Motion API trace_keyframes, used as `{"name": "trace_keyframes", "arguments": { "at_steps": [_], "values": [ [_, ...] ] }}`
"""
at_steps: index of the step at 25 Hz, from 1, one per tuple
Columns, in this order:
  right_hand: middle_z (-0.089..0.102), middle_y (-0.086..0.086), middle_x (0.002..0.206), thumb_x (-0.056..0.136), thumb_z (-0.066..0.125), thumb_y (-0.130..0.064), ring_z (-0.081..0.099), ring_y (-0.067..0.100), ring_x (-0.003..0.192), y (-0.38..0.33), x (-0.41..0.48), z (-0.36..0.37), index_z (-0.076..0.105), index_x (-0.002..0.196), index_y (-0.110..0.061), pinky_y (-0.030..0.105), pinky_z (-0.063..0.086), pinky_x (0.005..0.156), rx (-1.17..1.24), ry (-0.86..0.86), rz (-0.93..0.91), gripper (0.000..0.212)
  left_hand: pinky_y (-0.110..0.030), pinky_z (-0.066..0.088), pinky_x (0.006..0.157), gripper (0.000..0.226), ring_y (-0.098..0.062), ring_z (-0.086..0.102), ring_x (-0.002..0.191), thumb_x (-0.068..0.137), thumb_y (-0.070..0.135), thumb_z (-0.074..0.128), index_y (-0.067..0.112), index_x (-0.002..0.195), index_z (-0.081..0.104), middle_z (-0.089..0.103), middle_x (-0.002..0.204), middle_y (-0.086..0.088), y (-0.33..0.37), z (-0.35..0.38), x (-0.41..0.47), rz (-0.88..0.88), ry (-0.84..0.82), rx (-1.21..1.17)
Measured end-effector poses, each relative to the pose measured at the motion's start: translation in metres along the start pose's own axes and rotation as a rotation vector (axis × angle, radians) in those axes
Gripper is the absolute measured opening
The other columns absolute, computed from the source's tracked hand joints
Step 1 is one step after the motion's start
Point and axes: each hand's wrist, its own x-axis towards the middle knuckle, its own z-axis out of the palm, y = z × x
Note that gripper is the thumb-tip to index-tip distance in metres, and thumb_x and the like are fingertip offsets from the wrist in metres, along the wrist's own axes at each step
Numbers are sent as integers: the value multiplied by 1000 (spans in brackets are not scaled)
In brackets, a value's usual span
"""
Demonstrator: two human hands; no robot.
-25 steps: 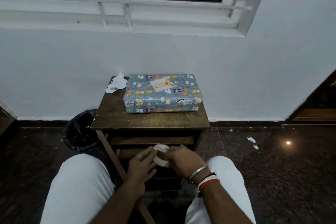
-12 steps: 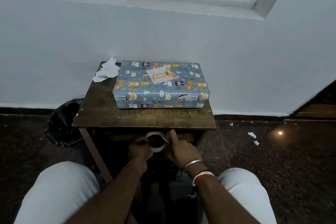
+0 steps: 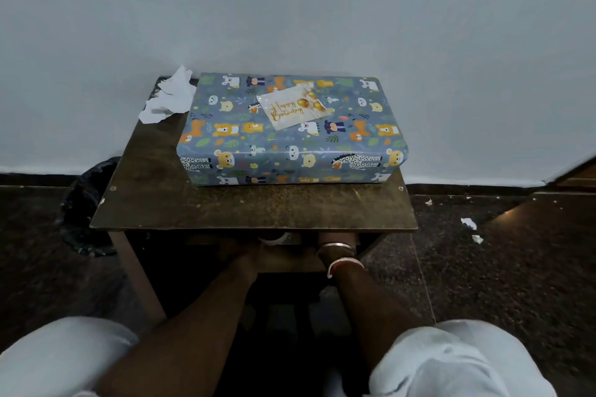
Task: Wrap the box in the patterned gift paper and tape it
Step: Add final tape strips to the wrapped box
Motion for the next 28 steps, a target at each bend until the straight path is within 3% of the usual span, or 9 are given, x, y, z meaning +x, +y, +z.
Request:
{"name": "trace_keyframes", "arguments": {
  "at_steps": [3, 6, 8, 12, 15, 18, 20, 24, 28],
  "values": [
    [14, 10, 170, 107, 48, -24, 14, 27, 157, -4, -8, -2, 19, 161, -12, 37, 10, 125, -81, 63, -21, 63, -45, 32, 118, 52, -35, 42, 141, 105, 27, 55, 5, 150, 41, 42, 155, -20, -6, -2, -9, -9, 112, -134],
    [46, 18, 155, 110, 31, -15, 44, 33, 143, -7, -33, -9, 46, 149, -7, 42, 33, 116, -155, 196, -83, 42, -44, 38, 115, 49, -36, 49, 136, 103, 31, 58, 6, 144, 51, 51, 150, -14, -3, -18, -28, 33, 166, -96],
    [63, 18, 134, 108, 37, -16, 61, 35, 125, -11, -60, -11, 61, 131, -8, 42, 48, 100, -136, 149, -152, 35, -38, 45, 109, 37, -32, 57, 129, 101, 27, 58, 10, 134, 63, 60, 141, -10, 3, -29, -46, 101, 140, -52],
    [76, 11, 96, 97, 62, -51, 69, 24, 83, -23, -147, -27, 76, 99, -13, 29, 44, 67, 109, -187, -504, 41, -28, 51, 93, 16, -20, 70, 109, 89, 23, 64, 35, 82, 73, 77, 110, 3, 2, -48, -89, 313, 106, 42],
    [77, 0, 99, 77, 68, -77, 66, 15, 77, -39, -205, -24, 71, 112, -26, 27, 56, 75, 110, -505, -572, 62, -23, 50, 82, 9, -11, 69, 93, 93, 26, 68, 27, 91, 77, 76, 95, 9, 7, -66, -136, 410, 119, 129],
    [73, 3, 117, 63, 77, -72, 70, 28, 99, -42, -227, -2, 64, 118, -26, 39, 58, 89, -127, -316, -733, 73, -16, 44, 67, 12, 0, 63, 77, 94, 30, 67, 25, 89, 76, 67, 72, 22, 4, -81, -167, 554, 109, 217],
    [72, 13, 113, 71, 85, -48, 69, 37, 99, -39, -229, -9, 68, 116, -16, 43, 59, 85, -163, -240, -700, 58, -16, 44, 62, 11, 3, 63, 74, 93, 35, 67, 31, 85, 74, 66, 68, 21, 5, -92, -183, 603, 95, 256],
    [68, 20, 119, 90, 68, -21, 67, 41, 110, -17, -206, -42, 68, 119, -11, 45, 56, 91, -205, -16, -504, 31, -22, 51, 70, 13, -1, 67, 83, 90, 45, 66, 36, 91, 75, 74, 88, 16, 6, -105, -207, 737, 102, 463],
    [61, 19, 131, 106, 37, -14, 63, 39, 119, 6, -183, -53, 57, 137, -14, 46, 52, 96, -173, 212, -344, 37, -35, 57, 88, 33, -15, 66, 105, 95, 44, 54, 33, 123, 68, 70, 117, 10, 14, -94, -224, 921, 122, 770]
  ]
}}
